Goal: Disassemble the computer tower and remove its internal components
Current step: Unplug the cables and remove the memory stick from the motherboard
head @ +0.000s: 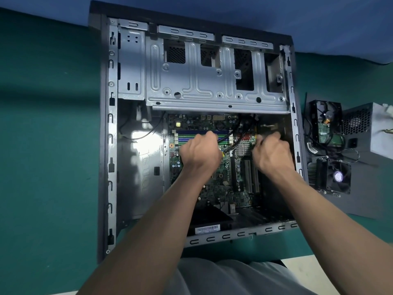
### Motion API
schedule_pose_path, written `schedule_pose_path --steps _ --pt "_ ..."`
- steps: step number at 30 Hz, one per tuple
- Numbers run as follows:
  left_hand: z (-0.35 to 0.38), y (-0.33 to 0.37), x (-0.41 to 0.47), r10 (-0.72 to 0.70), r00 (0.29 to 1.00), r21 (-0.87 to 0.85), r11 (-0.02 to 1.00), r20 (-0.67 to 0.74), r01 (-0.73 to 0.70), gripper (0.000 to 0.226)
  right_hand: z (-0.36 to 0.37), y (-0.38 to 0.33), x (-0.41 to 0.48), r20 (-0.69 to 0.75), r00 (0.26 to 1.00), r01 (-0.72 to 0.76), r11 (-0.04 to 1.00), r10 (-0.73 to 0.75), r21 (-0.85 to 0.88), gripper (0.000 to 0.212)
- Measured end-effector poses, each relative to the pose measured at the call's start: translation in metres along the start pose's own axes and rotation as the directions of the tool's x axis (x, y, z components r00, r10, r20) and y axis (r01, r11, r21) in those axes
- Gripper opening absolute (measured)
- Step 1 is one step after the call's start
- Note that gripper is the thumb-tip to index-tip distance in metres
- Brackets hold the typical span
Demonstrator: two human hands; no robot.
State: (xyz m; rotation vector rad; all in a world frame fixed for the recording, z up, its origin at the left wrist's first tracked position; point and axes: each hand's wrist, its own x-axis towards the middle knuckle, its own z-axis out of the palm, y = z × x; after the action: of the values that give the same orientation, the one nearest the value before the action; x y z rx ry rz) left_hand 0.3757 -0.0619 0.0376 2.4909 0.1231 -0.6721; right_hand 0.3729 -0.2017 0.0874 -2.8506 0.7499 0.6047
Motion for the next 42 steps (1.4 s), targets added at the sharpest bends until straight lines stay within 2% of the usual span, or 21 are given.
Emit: schedule_pose_path --steps 4,7,12,16,21,26,31,36,38,42 --pt "0.0 0.001 0.0 0.0 1.0 0.007 1.0 0.008 0.0 0.035 -0.002 0.001 -0.001 -0.022 0.999 0.032 0.999 -0.033 -0.024 0.023" --pt "0.0 0.0 0.0 0.002 1.0 0.003 1.0 0.007 -0.002 0.035 0.0 0.001 -0.002 -0.055 0.996 0.075 0.997 -0.074 0.005 0.028" --pt "0.0 0.0 0.001 0.001 1.0 0.002 1.0 0.012 -0.001 0.035 0.003 0.001 -0.005 -0.047 0.999 0.02 1.0 -0.019 0.014 0.024" --pt "0.0 0.0 0.001 0.002 1.0 0.004 1.0 0.008 -0.002 0.036 0.005 0.003 -0.006 -0.071 0.996 0.064 0.997 -0.061 0.034 0.033" --pt "0.0 -0.001 0.0 0.006 1.0 0.004 1.0 0.008 -0.006 0.036 0.006 0.0 -0.007 -0.06 0.997 -0.037 0.998 0.04 0.057 0.027" --pt "0.0 -0.001 0.0 0.008 1.0 0.003 1.0 -0.001 -0.008 0.035 0.007 0.003 -0.007 -0.069 0.998 0.006 0.995 0.001 0.1 0.034" --pt "0.0 -0.001 0.0 0.013 1.0 0.003 1.0 -0.006 -0.013 0.036 0.01 0.001 -0.007 -0.067 0.994 -0.081 0.994 0.086 0.072 0.024" --pt "0.0 -0.001 0.0 0.012 1.0 0.01 1.0 -0.009 -0.012 0.036 0.011 0.005 -0.007 -0.136 0.991 0.027 0.993 -0.011 0.114 0.031" --pt "0.0 -0.001 0.0 0.011 1.0 0.011 1.0 -0.009 -0.011 0.036 0.012 0.003 -0.007 -0.139 0.99 -0.004 0.99 0.024 0.14 0.024" --pt "0.0 -0.002 0.0 0.01 1.0 0.007 1.0 -0.012 -0.01 0.036 0.015 0.005 -0.001 -0.129 0.987 -0.069 0.983 0.092 0.173 0.027"
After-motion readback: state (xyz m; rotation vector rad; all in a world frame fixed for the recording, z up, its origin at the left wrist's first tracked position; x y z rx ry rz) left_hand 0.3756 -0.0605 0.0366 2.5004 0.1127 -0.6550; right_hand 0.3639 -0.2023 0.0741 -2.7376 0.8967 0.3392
